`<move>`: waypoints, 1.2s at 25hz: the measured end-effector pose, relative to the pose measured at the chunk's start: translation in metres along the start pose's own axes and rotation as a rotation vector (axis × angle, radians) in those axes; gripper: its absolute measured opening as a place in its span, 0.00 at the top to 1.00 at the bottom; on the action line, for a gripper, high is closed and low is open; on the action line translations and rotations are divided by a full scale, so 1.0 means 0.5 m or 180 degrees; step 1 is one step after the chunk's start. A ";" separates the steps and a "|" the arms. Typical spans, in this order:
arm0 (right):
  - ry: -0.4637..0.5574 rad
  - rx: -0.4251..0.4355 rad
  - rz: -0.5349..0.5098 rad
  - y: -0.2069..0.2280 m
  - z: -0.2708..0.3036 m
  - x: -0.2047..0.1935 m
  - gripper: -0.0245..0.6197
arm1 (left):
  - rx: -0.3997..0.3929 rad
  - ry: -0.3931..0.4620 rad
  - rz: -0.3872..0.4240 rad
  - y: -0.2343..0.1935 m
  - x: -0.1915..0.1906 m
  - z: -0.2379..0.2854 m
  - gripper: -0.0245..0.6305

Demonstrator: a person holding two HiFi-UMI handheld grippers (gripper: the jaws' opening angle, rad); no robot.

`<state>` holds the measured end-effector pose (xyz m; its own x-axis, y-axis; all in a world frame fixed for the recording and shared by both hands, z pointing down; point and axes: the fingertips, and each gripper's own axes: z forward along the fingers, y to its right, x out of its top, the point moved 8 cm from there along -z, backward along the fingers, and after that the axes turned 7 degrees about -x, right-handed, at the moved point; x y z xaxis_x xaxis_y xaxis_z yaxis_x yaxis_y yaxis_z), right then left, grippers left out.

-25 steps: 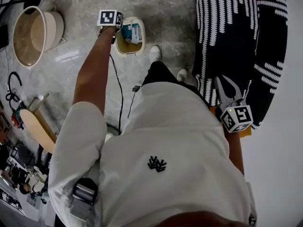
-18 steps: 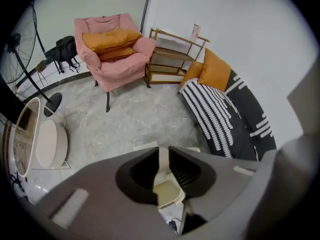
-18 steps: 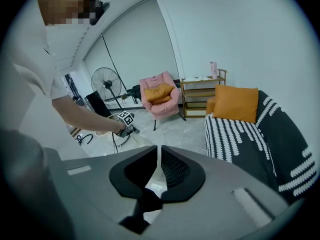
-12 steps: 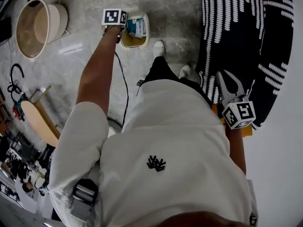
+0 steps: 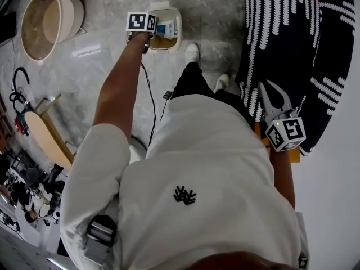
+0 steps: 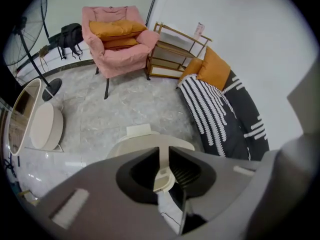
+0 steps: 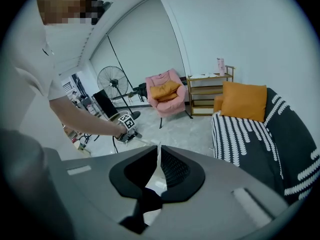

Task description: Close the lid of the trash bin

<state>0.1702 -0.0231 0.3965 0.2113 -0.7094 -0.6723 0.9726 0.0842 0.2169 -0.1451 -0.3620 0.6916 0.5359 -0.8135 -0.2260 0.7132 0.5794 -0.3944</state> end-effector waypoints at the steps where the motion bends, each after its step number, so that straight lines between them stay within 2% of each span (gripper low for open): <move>1: -0.0013 0.0007 0.0000 -0.002 0.000 -0.002 0.93 | -0.0010 -0.0009 -0.0020 -0.001 -0.008 0.002 0.79; 30: -0.0400 0.0110 -0.0146 -0.023 0.021 -0.030 0.93 | -0.0097 -0.0353 -0.0269 -0.012 -0.210 0.105 0.79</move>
<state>0.1547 -0.0207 0.4114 0.1509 -0.7943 -0.5885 0.9765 0.0271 0.2138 -0.1820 -0.2772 0.7644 0.5224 -0.8478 -0.0915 0.7448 0.5060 -0.4351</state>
